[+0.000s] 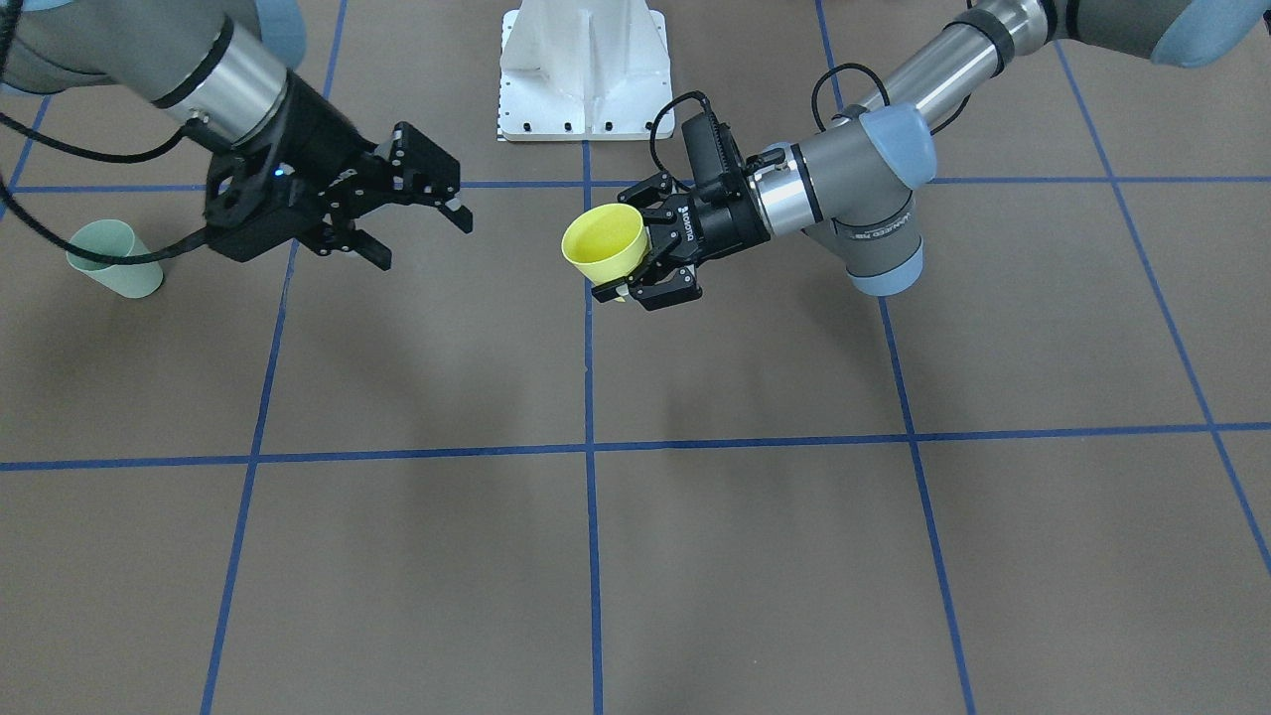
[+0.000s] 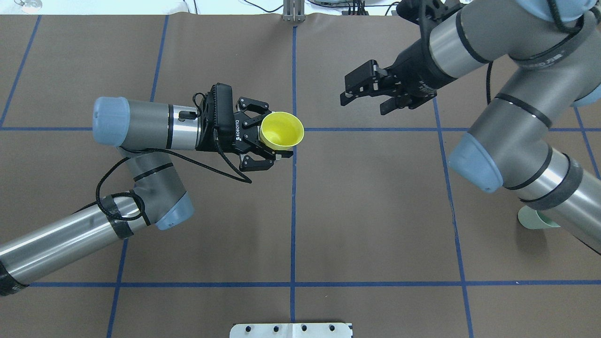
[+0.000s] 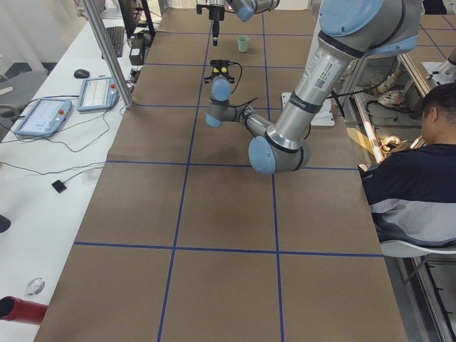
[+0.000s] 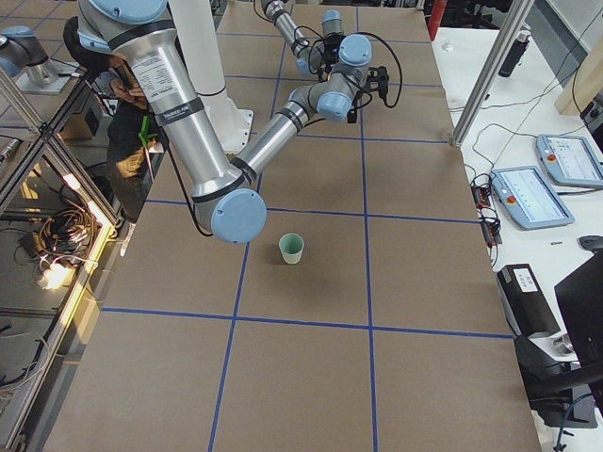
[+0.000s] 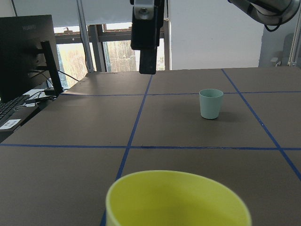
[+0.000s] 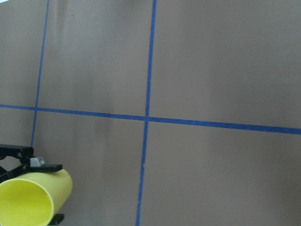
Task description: Transfer and stack yellow cup on green cup
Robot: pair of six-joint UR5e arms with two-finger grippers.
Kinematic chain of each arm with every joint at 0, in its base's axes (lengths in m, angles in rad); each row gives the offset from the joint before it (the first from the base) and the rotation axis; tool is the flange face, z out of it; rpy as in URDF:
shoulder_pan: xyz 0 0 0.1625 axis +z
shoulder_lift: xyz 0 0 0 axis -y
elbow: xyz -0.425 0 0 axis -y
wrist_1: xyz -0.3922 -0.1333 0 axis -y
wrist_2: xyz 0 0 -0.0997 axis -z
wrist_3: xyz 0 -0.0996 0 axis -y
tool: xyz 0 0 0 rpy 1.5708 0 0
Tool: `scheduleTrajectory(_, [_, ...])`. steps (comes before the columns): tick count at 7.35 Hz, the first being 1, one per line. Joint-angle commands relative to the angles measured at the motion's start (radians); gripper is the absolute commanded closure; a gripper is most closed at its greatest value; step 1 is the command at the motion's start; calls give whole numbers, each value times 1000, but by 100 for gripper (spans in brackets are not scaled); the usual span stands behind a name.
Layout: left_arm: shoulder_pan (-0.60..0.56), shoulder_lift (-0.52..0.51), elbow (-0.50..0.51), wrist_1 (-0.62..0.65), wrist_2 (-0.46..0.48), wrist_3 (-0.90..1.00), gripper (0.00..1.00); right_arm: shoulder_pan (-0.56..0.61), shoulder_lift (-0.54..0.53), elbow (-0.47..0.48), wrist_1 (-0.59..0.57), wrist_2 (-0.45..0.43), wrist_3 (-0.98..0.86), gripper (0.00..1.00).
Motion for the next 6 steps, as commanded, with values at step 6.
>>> scheduleTrajectory(6, [29, 14, 66, -197, 3, -2, 87, -169, 38, 2, 103, -227, 139, 0])
